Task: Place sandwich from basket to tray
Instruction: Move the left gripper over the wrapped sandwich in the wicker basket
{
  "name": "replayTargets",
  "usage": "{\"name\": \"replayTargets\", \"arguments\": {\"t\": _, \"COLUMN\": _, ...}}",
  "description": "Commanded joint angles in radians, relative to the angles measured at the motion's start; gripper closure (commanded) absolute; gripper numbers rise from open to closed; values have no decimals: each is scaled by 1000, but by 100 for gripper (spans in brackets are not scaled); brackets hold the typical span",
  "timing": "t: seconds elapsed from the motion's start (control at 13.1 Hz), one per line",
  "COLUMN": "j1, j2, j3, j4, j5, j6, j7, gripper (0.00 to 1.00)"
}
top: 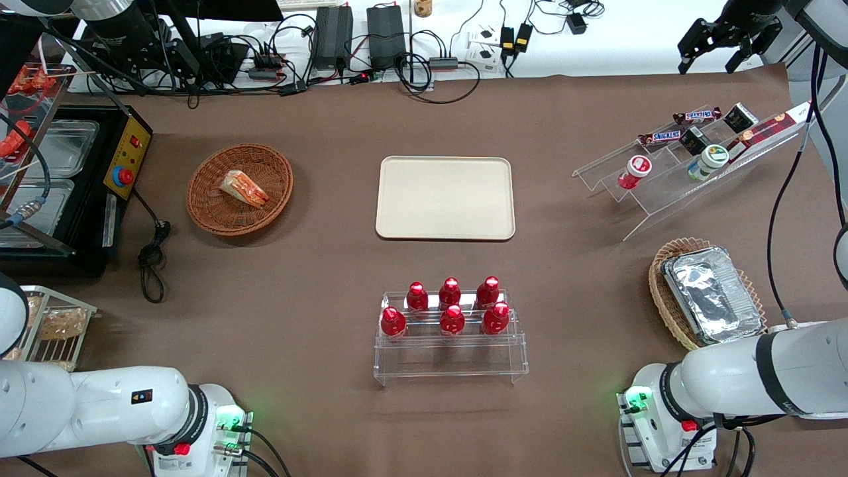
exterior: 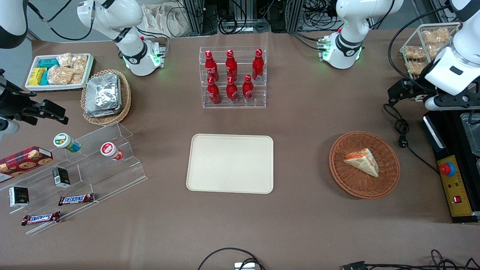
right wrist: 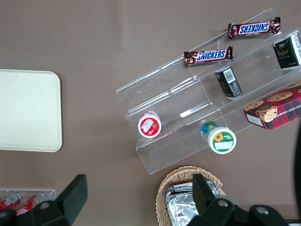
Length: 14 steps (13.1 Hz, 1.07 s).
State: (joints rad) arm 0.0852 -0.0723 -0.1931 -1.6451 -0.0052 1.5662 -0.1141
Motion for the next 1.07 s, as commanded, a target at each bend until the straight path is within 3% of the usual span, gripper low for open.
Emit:
{"name": "replayTargets", "arguments": {"t": 0.0, "j1": 1, "j2": 28, "j3": 0, "j4": 56, "j5": -12, "j6": -32, "j7": -2, "gripper": 0}}
{"name": "replayTargets", "arguments": {"t": 0.46, "j1": 1, "j2": 52, "j3": 1, "j4": 54, "j5": -5, "j6": -20, "j7": -24, "gripper": 0}}
{"name": "replayTargets", "arguments": {"t": 0.84, "j1": 2, "j2": 78, "j3": 23, "j4": 13, "j5": 14, "j6": 7, "j7": -465, "gripper": 0}}
{"name": "replayTargets", "arguments": {"t": 0.99, "j1": 4, "j2": 80, "j3": 26, "j4": -48, "j5": 59, "j6": 90, "j7": -640, "gripper": 0}}
